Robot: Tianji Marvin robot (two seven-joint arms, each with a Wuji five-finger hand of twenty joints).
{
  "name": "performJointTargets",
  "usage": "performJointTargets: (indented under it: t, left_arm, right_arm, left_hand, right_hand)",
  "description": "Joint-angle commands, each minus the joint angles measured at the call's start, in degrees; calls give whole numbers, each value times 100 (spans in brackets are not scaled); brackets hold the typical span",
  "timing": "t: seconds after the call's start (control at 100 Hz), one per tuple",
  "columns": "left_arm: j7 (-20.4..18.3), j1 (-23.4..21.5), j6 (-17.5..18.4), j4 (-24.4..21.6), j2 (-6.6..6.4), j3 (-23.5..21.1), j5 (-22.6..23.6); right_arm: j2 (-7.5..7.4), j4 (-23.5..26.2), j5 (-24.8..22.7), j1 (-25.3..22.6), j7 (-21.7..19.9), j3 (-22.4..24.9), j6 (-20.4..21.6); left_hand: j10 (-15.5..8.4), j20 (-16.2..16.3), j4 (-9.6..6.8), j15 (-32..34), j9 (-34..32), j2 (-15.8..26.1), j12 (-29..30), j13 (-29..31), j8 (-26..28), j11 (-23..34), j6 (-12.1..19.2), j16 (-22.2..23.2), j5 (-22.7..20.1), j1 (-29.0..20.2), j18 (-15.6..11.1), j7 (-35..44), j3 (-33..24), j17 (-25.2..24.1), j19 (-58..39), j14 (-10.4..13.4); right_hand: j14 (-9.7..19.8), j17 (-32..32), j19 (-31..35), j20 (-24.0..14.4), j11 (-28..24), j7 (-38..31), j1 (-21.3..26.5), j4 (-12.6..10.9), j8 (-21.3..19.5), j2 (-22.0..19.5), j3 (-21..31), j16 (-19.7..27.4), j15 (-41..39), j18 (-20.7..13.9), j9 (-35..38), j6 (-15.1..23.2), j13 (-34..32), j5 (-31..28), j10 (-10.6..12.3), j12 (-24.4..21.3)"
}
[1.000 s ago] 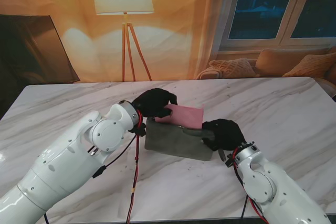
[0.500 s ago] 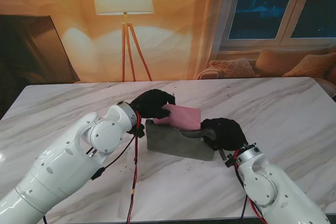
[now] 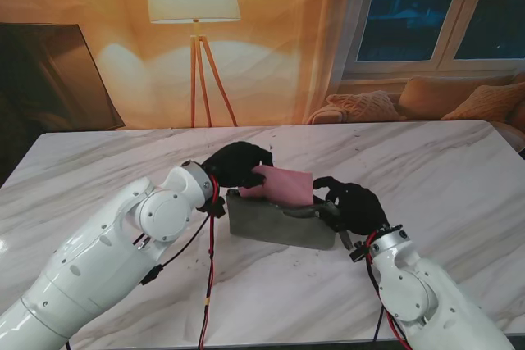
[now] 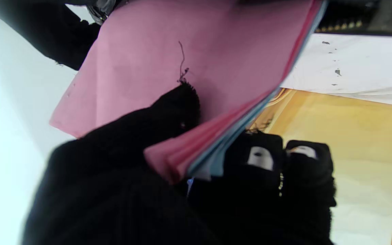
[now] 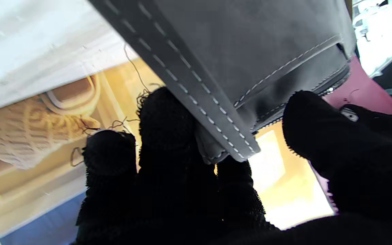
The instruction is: Collect documents into a storage pouch
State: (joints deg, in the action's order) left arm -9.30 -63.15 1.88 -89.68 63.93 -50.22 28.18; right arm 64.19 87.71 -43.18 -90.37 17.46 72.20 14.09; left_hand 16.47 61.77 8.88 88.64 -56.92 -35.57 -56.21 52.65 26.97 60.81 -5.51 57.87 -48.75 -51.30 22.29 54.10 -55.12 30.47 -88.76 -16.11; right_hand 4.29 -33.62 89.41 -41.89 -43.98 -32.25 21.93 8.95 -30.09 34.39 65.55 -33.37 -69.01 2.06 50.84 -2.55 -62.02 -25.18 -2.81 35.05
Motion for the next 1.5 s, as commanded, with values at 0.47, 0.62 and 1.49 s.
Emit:
performJointTargets:
  t: [0.47,0.62,1.49]
  left_arm:
    - [-527,382,-49,212,-23,421,-263]
    - [-646,485,-62,302,-25,573,-351]
    - [-522,317,-163,106,-33,494,-148]
  right_arm:
    - [22,122,157,-91,-408,-3,-401]
    - [17,138,155,-97,-437,-5,-399]
    - [27,115,228,-55,-459,-65,-439]
  left_hand:
    - [99,99,29,287,-182,106,38,304,-127,221,-12,-38,-106,10,-121,23,-138,59,-268,502]
    - [50,69,60,193,-133,188,82,235,-227,148,-47,-73,-41,1,-146,-50,-36,20,-237,450]
    - [109,-597,-36,-2950,1635,622,1762,-1928,255,-2610,-114,-374,740,902,-290,-2161,533,-1870,1354,-740]
  right_hand:
    - [-124,-142,211,-54,12,-69,-115,-47,245,652,75,61,-9,217,384,-207,-128,-655,-156,-305]
    - [-93,-122,222,-40,-29,-59,-93,-49,237,592,43,47,-50,187,331,-122,-107,-642,-98,-264]
    - [-56,56,98,-11,142,-7,-134,-105,148,262,-147,49,48,114,-38,60,104,-399,-16,-259]
